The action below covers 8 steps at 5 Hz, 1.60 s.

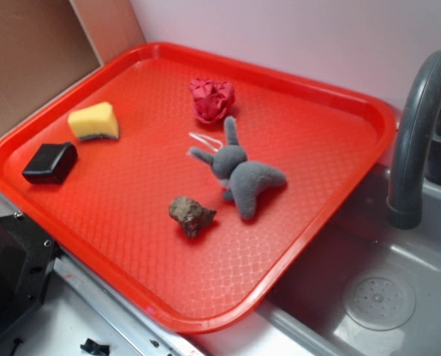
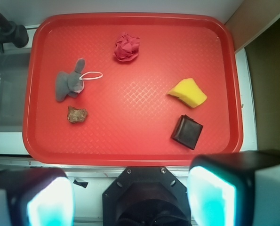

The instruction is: Grab the rock.

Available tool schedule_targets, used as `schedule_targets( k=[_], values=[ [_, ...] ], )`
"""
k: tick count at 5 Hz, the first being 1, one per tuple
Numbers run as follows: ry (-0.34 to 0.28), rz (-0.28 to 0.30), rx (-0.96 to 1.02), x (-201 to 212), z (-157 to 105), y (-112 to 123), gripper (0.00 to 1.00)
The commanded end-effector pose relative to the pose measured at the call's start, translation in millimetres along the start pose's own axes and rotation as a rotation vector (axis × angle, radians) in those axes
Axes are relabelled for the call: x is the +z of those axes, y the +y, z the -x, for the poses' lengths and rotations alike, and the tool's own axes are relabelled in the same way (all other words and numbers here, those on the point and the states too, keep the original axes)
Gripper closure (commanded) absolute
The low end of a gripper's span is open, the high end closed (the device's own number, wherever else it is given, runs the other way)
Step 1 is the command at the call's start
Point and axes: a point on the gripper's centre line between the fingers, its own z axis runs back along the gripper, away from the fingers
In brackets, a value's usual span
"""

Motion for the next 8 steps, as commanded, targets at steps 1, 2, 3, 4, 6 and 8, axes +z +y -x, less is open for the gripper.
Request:
schedule_targets(
  k=[1, 2, 3, 4, 6, 8],
  values=[
    [0.000, 0.000, 0.000, 0, 0, 0, 0.00],
    [-0.056, -0.035, -0.227, -21, -18, -22, 0.00],
    [-0.150, 0.017, -0.472, -46, -35, -40, 0.00],
    [-0.165, -0.004, -0.731, -70, -33, -67, 0.00],
    [-0.139, 0.165, -1.208, -111, -20, -87, 0.00],
    [-0.035, 0.154, -1.395, -157, -24, -86, 0.00]
  ],
)
